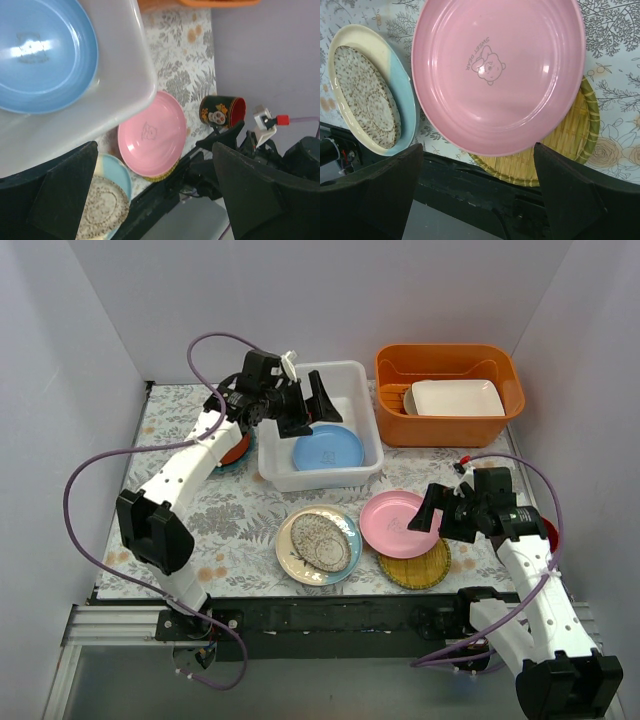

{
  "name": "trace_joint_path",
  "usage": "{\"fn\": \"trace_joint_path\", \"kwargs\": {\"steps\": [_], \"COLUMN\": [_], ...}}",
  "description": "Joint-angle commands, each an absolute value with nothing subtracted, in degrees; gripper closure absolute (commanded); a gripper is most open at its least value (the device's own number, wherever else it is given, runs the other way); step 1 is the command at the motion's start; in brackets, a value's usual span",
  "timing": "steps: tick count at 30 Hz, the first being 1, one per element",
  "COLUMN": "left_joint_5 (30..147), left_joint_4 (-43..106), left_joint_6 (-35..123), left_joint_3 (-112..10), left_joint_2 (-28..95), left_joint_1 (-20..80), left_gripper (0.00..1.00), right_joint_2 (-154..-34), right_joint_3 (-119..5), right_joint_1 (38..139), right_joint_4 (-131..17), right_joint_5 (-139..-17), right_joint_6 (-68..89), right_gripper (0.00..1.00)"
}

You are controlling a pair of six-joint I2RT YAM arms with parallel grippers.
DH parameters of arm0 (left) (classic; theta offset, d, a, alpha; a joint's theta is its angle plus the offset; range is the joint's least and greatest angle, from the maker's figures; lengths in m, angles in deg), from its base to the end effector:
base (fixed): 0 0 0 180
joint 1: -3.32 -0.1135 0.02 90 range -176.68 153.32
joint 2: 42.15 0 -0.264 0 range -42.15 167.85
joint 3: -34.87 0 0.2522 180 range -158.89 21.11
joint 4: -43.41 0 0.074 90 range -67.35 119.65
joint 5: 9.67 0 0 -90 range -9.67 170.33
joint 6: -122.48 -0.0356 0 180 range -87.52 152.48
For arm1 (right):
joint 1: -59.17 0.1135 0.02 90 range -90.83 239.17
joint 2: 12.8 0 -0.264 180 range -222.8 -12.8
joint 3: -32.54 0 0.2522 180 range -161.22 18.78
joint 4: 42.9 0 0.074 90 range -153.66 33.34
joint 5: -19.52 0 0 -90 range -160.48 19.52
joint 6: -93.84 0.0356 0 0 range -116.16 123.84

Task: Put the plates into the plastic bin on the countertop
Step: Pick up the plate at the center of the board.

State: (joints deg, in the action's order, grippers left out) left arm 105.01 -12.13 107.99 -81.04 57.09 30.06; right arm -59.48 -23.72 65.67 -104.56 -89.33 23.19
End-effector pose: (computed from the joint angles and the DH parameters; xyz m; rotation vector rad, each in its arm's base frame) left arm 0.3387 -0.1873 0.3797 -0.8203 2.4645 -1.3168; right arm 0.1515 0.0288 0.2626 0.1383 2.5046 0.5976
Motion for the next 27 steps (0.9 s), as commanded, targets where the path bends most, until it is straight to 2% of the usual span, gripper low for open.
{"fn": "trace_joint_path", "kwargs": {"steps": [1, 9, 27], "left_joint_5": [106.69, 107.13, 108.80], "left_joint_4": [-10.09, -7.97, -4.54], "left_joint_6": [112.37, 115.80, 117.82], "left_joint_3": [-73.58, -66.96, -51.49], "left_joint_2": [50.58, 44.43, 39.15], "left_joint_1": [32.85, 34.96, 39.18], "left_gripper": [0.02, 0.02, 0.02], "right_joint_2": [-61.40, -63.69, -66.50], "right_joint_3": [-28.23, -28.07, -22.09], "right_joint_1": [65.85, 65.76, 65.41], "right_joint_4": [-107.37, -109.13, -110.80], "right_joint_5": [-85.79, -84.55, -82.79], "right_joint_6": [23.09, 23.00, 25.01], "right_gripper": [0.02, 0.03, 0.04]}}
